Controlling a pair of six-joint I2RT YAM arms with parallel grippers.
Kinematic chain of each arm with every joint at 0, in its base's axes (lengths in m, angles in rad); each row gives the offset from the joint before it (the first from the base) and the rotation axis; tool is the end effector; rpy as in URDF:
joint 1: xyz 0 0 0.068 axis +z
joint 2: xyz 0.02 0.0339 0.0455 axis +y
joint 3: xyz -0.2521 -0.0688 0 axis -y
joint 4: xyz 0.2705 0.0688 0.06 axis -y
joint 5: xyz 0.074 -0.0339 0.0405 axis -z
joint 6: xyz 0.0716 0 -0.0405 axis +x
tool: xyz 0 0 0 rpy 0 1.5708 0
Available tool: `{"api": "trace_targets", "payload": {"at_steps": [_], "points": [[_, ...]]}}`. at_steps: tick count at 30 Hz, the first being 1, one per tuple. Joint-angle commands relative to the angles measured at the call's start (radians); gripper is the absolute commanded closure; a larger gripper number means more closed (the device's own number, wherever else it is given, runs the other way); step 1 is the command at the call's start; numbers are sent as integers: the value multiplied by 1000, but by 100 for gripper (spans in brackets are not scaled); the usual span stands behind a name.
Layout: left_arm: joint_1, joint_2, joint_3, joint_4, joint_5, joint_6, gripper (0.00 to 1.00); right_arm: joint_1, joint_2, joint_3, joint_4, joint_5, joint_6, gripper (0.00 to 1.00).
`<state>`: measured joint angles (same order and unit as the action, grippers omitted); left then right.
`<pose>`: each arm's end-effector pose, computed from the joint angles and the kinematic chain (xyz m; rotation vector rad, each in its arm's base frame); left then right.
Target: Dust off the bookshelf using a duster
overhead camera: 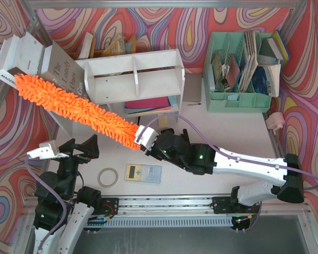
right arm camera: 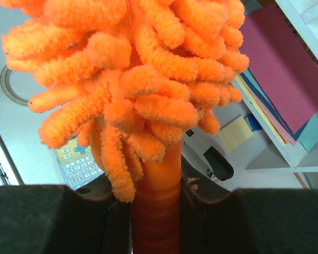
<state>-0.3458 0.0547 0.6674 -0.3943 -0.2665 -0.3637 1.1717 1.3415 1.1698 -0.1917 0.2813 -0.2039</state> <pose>0.0955 -0.0144 0.3629 -0.2382 1.3515 -0.4158 0.1632 0.3359 0.3211 -1.0787 1.6095 0.3770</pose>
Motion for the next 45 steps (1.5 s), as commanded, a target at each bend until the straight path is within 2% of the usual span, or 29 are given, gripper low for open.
{"api": "trace_targets", "payload": {"at_steps": [1,12,23,28,45], "points": [[7,2,-10,-1,-9,-11,2,5,-27,-29,30,58,35,100],[7,11,-10,0,-7,-12,2,5,-73,-235,28,93,150,100],[8,11,-9,-4,-9,-11,2,6,-134,-77,-1,118,37,100],[7,5,-9,-5,-14,-11,2,6,-169,-57,-5,122,23,100],[7,23,-8,-3,-10,-11,2,6,-193,-285,-14,160,178,100]]}}
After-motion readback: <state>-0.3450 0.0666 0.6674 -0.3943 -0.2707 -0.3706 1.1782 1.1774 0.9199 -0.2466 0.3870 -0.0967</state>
